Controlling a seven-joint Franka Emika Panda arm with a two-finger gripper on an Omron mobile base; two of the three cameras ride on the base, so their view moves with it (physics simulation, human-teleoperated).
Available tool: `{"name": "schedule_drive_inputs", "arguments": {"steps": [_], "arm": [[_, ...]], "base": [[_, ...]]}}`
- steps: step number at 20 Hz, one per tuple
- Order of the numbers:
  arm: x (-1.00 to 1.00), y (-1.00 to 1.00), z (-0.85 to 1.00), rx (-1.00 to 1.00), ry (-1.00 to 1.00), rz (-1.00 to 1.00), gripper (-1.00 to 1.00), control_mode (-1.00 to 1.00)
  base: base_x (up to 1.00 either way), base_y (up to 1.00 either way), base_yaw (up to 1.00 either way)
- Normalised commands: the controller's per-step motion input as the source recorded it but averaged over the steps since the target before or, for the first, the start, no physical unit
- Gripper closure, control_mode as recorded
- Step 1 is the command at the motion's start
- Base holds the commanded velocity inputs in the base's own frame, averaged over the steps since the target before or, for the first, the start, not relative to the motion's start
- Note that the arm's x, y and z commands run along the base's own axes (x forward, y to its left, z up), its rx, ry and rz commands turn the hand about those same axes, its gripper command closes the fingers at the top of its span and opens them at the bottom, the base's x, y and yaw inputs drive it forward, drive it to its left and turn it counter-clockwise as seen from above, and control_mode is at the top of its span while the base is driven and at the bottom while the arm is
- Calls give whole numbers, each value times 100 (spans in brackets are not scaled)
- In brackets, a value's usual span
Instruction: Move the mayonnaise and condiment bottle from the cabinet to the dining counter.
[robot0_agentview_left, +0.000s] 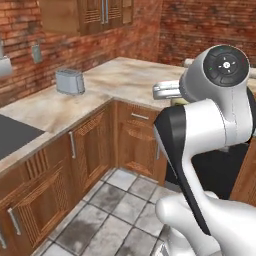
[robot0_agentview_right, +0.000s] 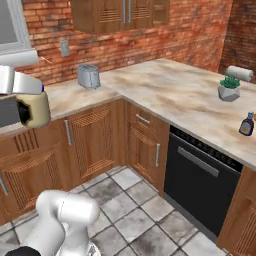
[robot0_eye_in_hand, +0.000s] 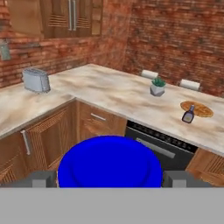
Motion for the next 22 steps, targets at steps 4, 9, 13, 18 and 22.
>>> {"name": "schedule_drive_inputs", "arguments": {"steps": [4,9,13,18,22], "arm": [[0,0,0,0,0,0,100,100],[0,0,0,0,0,0,100,100],[0,0,0,0,0,0,100,100],[0,0,0,0,0,0,100,100],[0,0,0,0,0,0,100,100]], "base": [[0,-87,-43],[0,-82,-41],[0,-83,-39],[3,-75,-38],[23,-54,-34]]}}
